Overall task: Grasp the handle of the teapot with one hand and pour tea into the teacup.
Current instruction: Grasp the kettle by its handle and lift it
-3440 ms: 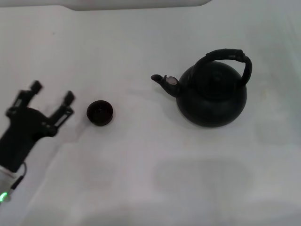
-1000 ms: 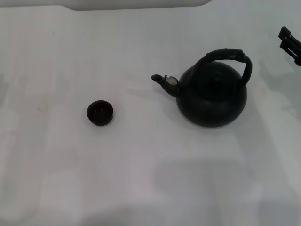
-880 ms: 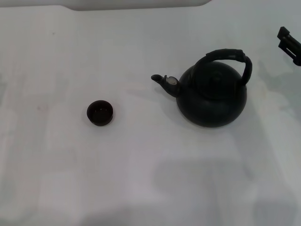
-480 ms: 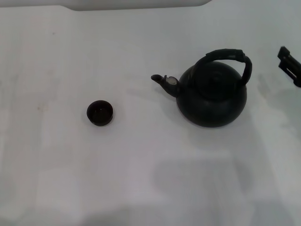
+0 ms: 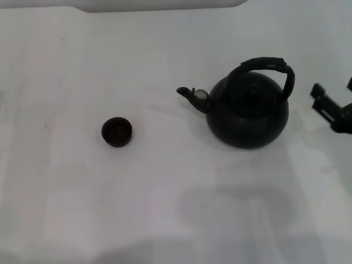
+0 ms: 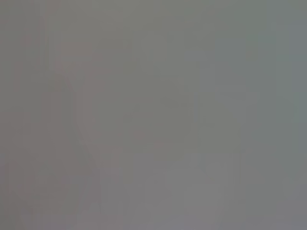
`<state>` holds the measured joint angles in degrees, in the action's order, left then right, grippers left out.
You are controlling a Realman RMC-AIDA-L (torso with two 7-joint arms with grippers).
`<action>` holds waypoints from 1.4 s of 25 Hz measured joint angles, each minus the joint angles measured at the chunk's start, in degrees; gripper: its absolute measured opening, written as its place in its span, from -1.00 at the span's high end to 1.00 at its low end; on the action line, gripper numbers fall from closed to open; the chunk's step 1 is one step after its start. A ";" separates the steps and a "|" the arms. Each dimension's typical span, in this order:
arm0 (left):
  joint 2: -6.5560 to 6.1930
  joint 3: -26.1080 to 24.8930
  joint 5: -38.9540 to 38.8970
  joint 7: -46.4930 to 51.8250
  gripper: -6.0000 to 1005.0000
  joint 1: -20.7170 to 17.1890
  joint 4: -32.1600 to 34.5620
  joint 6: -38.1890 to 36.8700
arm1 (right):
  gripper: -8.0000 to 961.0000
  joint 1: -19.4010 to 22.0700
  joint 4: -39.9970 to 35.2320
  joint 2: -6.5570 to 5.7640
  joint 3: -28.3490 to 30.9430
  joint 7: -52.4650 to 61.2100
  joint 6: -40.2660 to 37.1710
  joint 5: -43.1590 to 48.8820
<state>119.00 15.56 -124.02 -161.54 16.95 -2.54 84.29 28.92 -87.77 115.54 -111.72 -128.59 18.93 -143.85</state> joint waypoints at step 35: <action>0.00 0.09 0.04 -0.04 -0.77 0.88 0.56 -0.82 | -0.47 -18.04 10.84 0.12 -2.33 -0.27 -4.58 -2.45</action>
<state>119.00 15.64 -123.98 -161.58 17.84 -1.98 83.47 10.88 -76.93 115.66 -114.05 -128.86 14.35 -146.30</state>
